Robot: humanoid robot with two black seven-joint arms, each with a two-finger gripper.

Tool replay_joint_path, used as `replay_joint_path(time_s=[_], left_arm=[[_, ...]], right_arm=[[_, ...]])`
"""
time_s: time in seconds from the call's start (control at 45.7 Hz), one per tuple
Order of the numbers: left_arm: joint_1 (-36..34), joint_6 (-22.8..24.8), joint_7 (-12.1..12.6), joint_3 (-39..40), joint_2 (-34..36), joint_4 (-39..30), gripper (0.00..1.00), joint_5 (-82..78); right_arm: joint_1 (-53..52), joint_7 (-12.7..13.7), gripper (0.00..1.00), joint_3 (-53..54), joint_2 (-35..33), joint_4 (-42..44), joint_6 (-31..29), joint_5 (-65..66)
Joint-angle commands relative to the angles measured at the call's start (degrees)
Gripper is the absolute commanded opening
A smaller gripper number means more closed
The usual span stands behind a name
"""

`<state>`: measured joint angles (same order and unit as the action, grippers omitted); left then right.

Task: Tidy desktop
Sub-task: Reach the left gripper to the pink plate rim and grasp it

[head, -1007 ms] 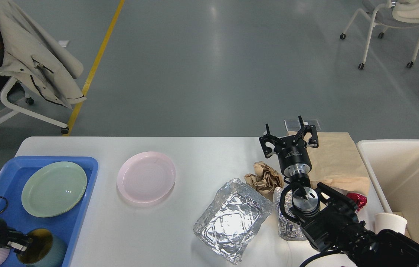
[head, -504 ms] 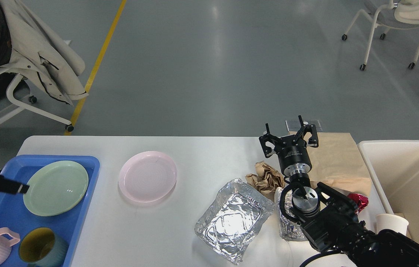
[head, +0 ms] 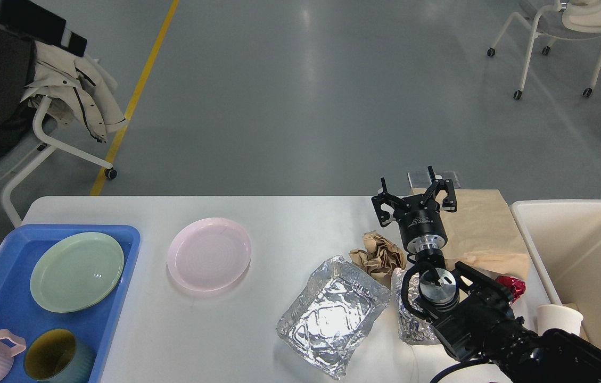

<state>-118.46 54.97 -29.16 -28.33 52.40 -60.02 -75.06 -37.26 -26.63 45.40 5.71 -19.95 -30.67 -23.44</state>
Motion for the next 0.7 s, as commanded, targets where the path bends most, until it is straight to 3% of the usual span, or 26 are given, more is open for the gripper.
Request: replay_joint_path(time_s=[0.0,0.066,0.109,0.285,0.416,0.613,0.679], left_arm=[[15.51,-11.95,7.35,1.17,-5.54,-0.10,0.98,2.64],[24.21,-20.49,12.88,1.44,-8.27,-0.19,0.98,4.48],[28.53,-23.75,15.70,1.44,-10.11,-0.28,0.98,5.19],[40.14,-31.58,22.12,1.35,-17.94,-0.10,0.98,5.45],[44.54,-33.70,24.06,1.44,-22.16,2.97,0.98,5.45],[49.99,-35.54,24.94,1.35,-25.76,12.28,0.97,5.45],[51.13,-35.72,25.12,1.44,-26.91,15.01,0.93,5.45]], right_arm=[[0.00,0.00,1.00,0.04,0.00,0.00,-0.01,-0.03],[0.00,0.00,1.00,0.04,0.00,0.00,-0.01,-0.03],[0.00,0.00,1.00,0.04,0.00,0.00,-0.01,-0.03],[0.00,0.00,1.00,-0.05,0.00,0.00,-0.01,-0.03],[0.00,0.00,1.00,0.04,0.00,0.00,-0.01,-0.03],[0.00,0.00,1.00,0.04,0.00,0.00,-0.01,-0.03],[0.00,0.00,1.00,0.04,0.00,0.00,-0.01,0.14]])
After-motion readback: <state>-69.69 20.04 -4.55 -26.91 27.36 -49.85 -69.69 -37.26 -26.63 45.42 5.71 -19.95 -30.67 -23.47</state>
